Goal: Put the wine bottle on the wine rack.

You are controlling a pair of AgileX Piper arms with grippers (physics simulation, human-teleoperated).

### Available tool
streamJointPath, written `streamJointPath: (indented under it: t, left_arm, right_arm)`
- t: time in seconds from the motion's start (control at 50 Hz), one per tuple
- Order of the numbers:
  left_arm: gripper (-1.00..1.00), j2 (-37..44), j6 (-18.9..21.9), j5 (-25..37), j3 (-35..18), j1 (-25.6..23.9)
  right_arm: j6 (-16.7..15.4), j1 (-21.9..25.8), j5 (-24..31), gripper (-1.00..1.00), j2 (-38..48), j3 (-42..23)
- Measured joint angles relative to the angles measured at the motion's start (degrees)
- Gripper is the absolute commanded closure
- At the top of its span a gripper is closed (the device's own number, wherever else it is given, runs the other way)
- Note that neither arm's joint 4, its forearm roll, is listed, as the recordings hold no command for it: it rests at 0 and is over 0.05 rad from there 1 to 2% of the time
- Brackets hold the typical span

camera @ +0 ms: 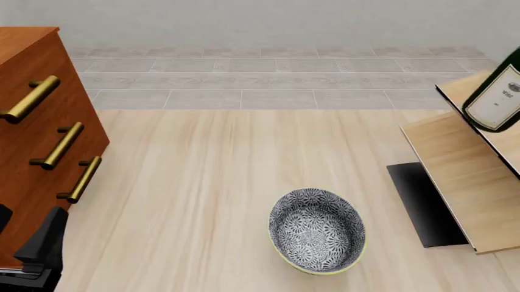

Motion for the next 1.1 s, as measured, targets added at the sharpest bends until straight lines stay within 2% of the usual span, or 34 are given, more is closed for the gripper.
streamJointPath:
  t: [0.38,1.1]
  left_arm:
    - [-1.00,0.02,0.25,0.29,0.01,-0.17]
    - [-1.00,0.11,0.49,0.23,0.01,0.00]
  right_arm:
    - [2.83,-3.25,-0.68,1.00,0.65,1.46]
    - [4.41,-6.54,-3.74,1.00,1.81,6.49]
